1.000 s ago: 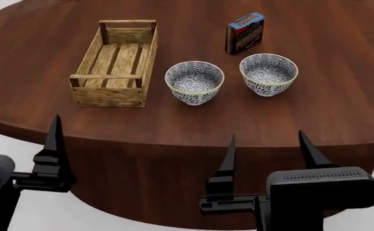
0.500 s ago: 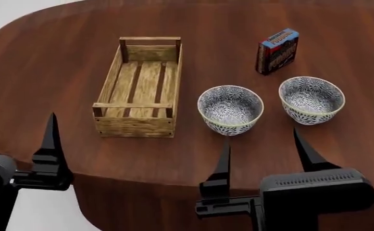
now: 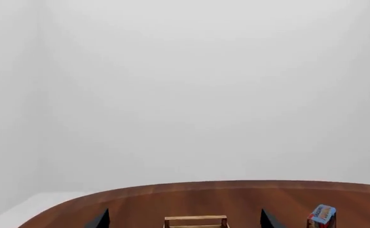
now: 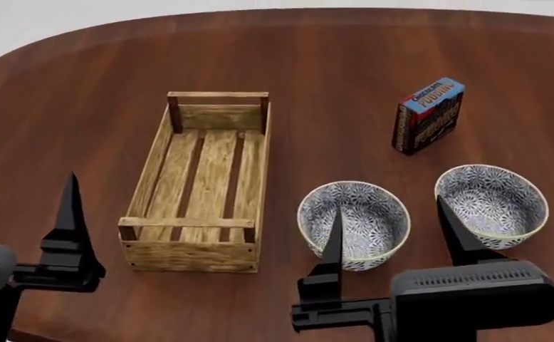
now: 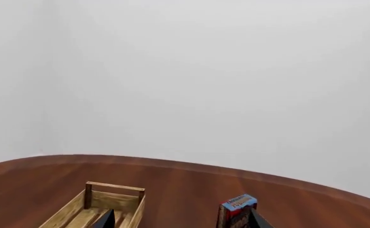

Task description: Stack the left bowl on the right bowl and place them in the tray.

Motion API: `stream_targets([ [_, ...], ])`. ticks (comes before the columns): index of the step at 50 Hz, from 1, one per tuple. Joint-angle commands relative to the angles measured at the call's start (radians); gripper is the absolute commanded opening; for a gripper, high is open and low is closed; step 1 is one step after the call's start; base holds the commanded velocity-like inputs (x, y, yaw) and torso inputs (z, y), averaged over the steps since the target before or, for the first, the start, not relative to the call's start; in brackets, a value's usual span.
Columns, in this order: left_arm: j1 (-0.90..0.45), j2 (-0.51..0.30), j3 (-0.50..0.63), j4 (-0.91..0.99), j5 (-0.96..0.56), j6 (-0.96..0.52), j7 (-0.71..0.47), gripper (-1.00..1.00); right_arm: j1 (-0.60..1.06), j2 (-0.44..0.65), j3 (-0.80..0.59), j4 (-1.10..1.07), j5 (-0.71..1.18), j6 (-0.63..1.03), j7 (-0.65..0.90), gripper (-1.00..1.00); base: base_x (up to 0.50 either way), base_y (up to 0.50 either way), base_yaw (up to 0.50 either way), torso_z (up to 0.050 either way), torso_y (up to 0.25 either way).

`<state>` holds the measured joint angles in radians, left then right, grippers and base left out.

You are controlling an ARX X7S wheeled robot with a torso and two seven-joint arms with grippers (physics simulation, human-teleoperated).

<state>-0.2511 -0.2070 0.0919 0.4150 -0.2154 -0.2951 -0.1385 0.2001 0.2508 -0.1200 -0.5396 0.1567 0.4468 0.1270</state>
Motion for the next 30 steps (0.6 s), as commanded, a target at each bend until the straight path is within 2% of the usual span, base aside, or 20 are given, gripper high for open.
stream_targets([
  [1, 0.01, -0.008, 0.0, 0.009, -0.007, 0.008, -0.004, 1.0, 0.002, 0.001, -0.009, 0.011, 0.004, -0.006, 0.005, 1.0, 0.5, 0.03, 0.0, 0.0, 0.0],
  [30, 0.008, -0.024, 0.014, 0.01, -0.016, 0.013, -0.015, 1.0, 0.003, 0.008, -0.008, 0.018, 0.029, -0.014, 0.017, 1.0, 0.5, 0.03, 0.0, 0.0, 0.001],
])
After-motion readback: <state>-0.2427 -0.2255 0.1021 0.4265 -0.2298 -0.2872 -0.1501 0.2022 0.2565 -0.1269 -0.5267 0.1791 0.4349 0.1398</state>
